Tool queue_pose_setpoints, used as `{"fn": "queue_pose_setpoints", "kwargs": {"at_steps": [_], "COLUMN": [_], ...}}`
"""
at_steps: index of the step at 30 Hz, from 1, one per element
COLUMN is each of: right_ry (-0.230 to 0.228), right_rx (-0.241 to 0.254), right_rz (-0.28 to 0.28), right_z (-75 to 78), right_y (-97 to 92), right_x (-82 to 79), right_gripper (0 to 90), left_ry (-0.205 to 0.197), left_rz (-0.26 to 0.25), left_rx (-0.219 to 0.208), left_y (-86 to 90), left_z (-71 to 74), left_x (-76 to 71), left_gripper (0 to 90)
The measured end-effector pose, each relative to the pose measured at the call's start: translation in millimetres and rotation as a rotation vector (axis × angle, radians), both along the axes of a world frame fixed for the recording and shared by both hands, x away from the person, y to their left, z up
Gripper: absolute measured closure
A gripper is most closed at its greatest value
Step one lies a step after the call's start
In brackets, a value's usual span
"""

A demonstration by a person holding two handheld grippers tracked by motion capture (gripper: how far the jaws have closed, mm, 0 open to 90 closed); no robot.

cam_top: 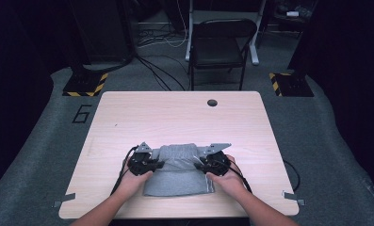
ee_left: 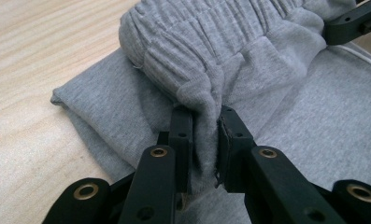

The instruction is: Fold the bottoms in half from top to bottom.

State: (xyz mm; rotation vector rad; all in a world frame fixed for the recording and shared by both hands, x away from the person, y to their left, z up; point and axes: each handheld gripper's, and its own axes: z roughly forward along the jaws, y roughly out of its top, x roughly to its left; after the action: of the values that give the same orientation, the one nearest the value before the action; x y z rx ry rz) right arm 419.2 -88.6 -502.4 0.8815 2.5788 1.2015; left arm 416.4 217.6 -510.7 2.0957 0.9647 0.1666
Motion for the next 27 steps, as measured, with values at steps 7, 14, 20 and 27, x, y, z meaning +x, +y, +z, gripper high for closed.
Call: {"fn": "queue_pose_setpoints", "kwargs": {"at_steps": [7, 14, 20, 27], "right_ry": [0.004, -0.025, -0.045, -0.073], "right_rx": [0.027, 0.034, 0.064, 0.054], "right_rz": [-0.010, -0.043, -0.068, -0.062], "right_z": [7.5, 18.1, 31.4, 40.7], "right_y": [0.6, -3.2, -1.4, 14.7], "right_x": [0.8, 3.7, 13.5, 25.0], "right_gripper": [60.9, 52.5, 50.5, 49.2], "left_ry": [0.017, 0.000, -0.015, -0.046], "left_rz": [-0.001, 0.015, 0.030, 0.042], "left_rx": [-0.024, -0.013, -0.020, -0.026], "left_y": [-0.9, -0.5, -0.2, -4.7], "left_z": [5.8, 13.4, 22.2, 36.4], "left_x": [0.7, -0.1, 6.0, 17.6], "left_gripper": [62.5, 50.4, 49.5, 47.1]}}
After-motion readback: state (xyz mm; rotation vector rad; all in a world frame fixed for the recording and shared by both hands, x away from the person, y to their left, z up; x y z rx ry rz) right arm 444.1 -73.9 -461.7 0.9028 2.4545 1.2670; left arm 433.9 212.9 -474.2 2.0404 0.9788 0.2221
